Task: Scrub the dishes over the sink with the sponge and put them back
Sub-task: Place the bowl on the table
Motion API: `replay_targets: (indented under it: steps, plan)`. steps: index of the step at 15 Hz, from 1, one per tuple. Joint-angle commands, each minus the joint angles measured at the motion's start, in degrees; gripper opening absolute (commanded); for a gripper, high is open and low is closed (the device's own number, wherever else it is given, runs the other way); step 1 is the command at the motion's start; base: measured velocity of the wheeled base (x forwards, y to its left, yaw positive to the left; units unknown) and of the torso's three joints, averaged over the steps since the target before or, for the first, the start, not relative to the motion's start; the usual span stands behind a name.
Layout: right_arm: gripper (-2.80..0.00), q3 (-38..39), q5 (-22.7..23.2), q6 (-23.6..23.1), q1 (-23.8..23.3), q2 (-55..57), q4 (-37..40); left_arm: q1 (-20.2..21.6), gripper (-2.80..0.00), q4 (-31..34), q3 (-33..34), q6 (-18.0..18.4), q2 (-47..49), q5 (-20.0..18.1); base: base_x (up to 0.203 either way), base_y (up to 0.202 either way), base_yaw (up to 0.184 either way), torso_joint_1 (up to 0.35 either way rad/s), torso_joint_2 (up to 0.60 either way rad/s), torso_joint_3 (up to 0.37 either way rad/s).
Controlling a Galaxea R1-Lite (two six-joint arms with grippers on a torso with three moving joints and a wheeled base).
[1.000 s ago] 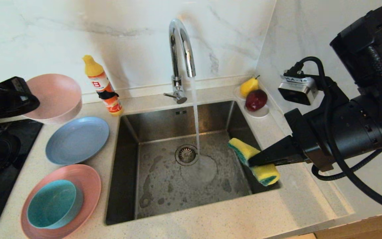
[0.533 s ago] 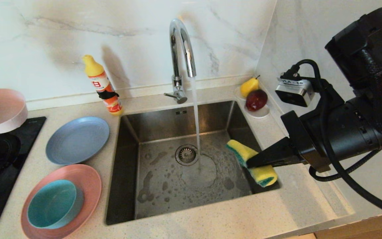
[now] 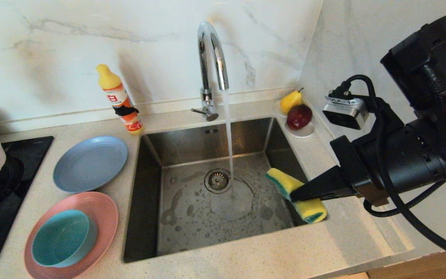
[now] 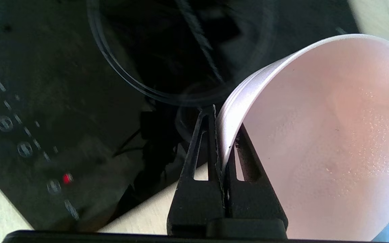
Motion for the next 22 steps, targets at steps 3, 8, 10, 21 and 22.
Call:
replay_targets:
  steps: [3, 8, 10, 21, 22]
  plan:
    - [-2.80, 0.19, 0.16, 0.28, 0.04, -0.24, 0.30, 3.87, -2.80, 0.47, -4.19, -0.53, 9.91, -0.31, 0.000, 0.000, 0.000, 0.000, 0.00, 0.000]
    - [-2.80, 0.81, 0.16, 0.28, 0.13, -0.32, 0.25, 5.80, -2.80, 0.51, -7.99, -0.67, 16.03, -0.94, 0.000, 0.000, 0.000, 0.000, 0.00, 0.000]
    - [-2.80, 0.81, 0.16, 0.28, 0.16, -0.32, 0.25, 6.19, -2.80, 0.53, -8.52, -0.64, 17.25, -1.30, 0.000, 0.000, 0.000, 0.000, 0.00, 0.000]
    - [-2.80, 1.07, 0.16, 0.46, 0.48, -0.85, 0.30, 6.28, 0.00, 2.11, -10.19, -0.67, 14.87, -3.93, 0.000, 0.000, 0.000, 0.000, 0.00, 0.000]
    - [-2.80, 1.07, 0.16, 0.46, 0.48, -0.85, 0.39, 6.28, 0.00, 2.17, -10.21, -0.67, 14.45, -3.93, 0.000, 0.000, 0.000, 0.000, 0.00, 0.000]
